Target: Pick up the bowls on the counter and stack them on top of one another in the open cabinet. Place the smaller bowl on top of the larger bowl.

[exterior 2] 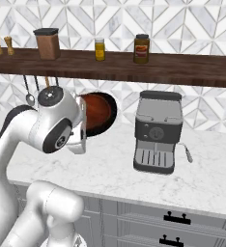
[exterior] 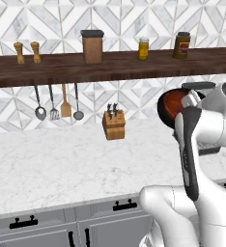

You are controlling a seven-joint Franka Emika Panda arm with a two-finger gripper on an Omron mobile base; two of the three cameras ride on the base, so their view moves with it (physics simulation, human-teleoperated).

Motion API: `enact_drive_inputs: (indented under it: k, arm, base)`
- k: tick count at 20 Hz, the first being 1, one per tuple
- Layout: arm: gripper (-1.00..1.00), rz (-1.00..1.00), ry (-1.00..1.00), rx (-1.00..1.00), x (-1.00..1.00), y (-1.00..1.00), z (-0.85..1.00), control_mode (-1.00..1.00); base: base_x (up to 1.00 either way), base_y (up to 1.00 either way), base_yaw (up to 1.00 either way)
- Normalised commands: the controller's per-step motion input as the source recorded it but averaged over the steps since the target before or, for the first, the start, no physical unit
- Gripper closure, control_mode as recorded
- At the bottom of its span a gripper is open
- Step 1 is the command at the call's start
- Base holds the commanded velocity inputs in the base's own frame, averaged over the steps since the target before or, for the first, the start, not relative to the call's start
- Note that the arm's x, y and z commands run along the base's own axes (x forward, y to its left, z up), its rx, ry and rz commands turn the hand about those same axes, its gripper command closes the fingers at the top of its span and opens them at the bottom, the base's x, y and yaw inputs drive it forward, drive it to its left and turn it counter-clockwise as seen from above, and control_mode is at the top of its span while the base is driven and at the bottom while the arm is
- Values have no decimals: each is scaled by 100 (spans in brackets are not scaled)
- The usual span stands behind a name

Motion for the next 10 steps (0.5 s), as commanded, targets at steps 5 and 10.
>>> enact_drive_inputs:
  k: [5, 10]
  arm:
    - [100, -56, -10, 0, -21, -39, 73, -100]
    - [100, -49, -13, 0, -4, -37, 83, -100]
  base:
    - [0, 0, 0]
    - [0, 0, 0]
